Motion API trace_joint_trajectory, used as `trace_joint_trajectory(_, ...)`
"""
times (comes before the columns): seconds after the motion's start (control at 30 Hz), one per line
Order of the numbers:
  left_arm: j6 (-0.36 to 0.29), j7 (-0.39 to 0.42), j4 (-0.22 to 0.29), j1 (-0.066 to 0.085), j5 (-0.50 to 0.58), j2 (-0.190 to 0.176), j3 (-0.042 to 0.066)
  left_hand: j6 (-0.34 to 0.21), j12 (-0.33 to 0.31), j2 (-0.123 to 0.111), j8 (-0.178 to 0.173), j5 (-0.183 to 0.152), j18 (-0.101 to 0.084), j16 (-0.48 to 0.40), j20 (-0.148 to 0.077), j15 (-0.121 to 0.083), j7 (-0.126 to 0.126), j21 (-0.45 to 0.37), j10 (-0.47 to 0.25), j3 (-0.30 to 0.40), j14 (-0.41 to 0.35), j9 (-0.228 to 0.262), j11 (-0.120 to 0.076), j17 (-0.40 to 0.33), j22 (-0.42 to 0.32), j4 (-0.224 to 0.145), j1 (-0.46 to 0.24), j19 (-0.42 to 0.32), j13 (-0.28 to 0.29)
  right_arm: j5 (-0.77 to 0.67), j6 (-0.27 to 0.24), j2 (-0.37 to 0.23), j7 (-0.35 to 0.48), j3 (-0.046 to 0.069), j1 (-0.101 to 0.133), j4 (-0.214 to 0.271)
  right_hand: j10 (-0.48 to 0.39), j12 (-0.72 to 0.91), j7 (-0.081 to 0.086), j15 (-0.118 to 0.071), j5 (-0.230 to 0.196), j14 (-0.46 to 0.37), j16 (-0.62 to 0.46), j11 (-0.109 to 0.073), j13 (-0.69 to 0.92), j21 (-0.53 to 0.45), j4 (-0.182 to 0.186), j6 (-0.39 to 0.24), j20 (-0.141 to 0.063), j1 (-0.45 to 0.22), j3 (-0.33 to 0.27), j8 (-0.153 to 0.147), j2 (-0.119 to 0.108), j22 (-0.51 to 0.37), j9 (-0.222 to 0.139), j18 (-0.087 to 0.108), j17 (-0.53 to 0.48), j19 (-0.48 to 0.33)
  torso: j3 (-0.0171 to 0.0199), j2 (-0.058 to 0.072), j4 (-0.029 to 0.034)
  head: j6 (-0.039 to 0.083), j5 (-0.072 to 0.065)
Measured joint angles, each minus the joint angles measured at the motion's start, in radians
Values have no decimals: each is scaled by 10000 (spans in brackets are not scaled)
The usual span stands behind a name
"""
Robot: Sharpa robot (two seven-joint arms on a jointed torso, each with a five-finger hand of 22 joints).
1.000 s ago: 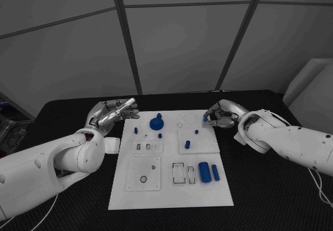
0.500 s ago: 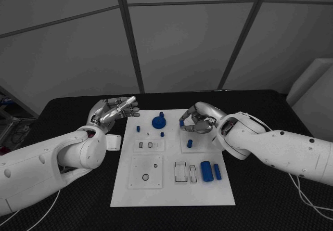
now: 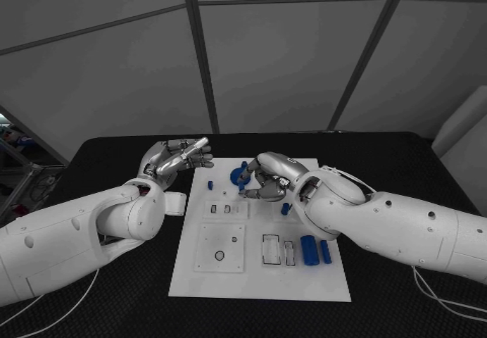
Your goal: Assemble the parts on the task board
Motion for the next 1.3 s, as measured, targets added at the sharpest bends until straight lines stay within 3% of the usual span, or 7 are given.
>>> trace_joint_trajectory(0.13, 0, -2, -23, 1, 0, 21, 0, 0, 0, 0, 0, 0, 1, 0, 0, 0, 0, 0, 0, 0, 0, 0, 0, 0, 0, 0, 0, 0, 0, -294, 109, 338, -189, -18, -104, -118, 0, 0, -22, 0, 0, 0, 0, 0, 0, 0, 0, 40, 0, -52, 0, -1, -52, -1, 0, 0, 8, 0, 6, 0, -11, -26, 82)
trace_joint_trajectory(0.27, 1, -3, -26, 1, 0, 29, 0, 1, 0, 0, 0, 0, 1, 0, 0, 0, 0, 0, 0, 0, 0, 0, 0, -1, -1, 0, 0, 0, 0, -570, 258, 525, -397, -206, -173, -206, 0, 0, -21, 0, 0, 0, 0, 0, 0, 0, 0, 45, 0, -176, 0, -1, -59, -1, 0, 0, 8, 0, 8, 3, -12, -54, 122)
trace_joint_trajectory(0.4, 2, -3, -26, 1, 0, 30, 0, 0, 0, 0, 0, 0, 1, 0, 0, 0, 0, 0, 0, 0, 0, 0, 0, -1, -1, 0, 0, 0, 0, -790, 414, 675, -590, -302, -214, -283, 0, -1, -38, 1, 0, 0, 0, 0, 0, 0, 0, 64, 0, -183, 0, 3, -52, -1, 1, 0, 7, 0, 9, 2, -13, -90, 148)
trace_joint_trajectory(1.3, 5, -21, -29, 2, 0, 46, 1, 0, 0, 0, 0, 0, 0, 0, 0, 0, 0, 0, 0, 0, 0, 0, 0, -3, -3, 0, 0, 0, 0, -1385, 1039, 1105, -1183, -364, -281, -724, -1, -2, -74, 1, -8, -1, 0, 1, 0, 0, 26, 97, 1, -407, -33, 58, -94, 9, 26, 0, 4, -1, 9, 3, -14, -215, 190)
